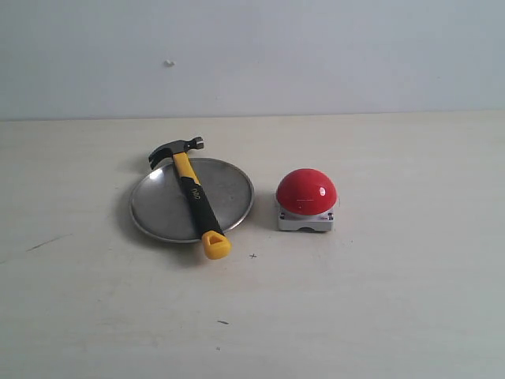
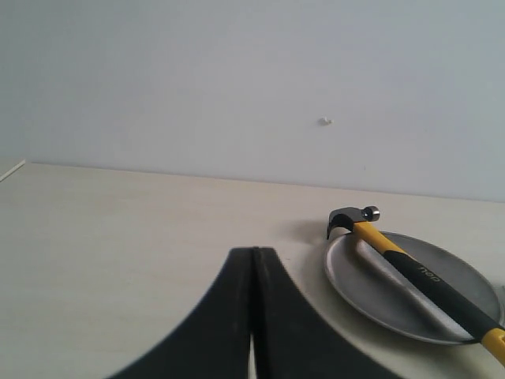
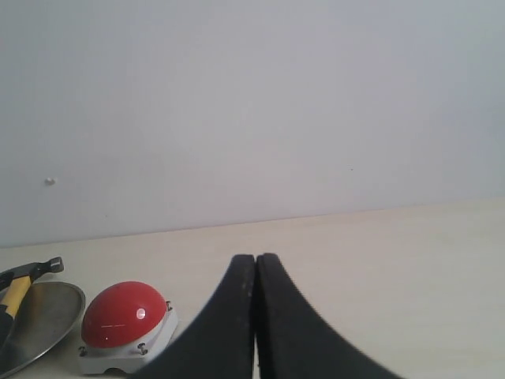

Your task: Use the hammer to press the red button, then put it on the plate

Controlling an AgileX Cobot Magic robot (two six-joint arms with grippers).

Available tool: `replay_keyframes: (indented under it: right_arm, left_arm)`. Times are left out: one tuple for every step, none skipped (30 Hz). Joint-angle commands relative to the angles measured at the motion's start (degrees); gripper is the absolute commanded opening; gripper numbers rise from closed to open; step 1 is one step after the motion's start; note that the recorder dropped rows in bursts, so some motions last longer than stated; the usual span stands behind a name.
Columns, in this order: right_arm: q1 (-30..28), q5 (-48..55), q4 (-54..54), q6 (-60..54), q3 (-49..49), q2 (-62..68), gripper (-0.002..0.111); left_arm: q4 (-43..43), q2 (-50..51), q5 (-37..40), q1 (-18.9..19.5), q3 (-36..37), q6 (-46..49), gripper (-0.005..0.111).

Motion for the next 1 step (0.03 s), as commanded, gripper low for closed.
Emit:
replay_keyframes:
  right_arm:
    - [-0.3,-0.2,-0.3,0.2,0.2,-0.4,0.0]
  left_arm:
    - [0.2,-0.2,-0.4,0.2,0.2,-0.3,0.0]
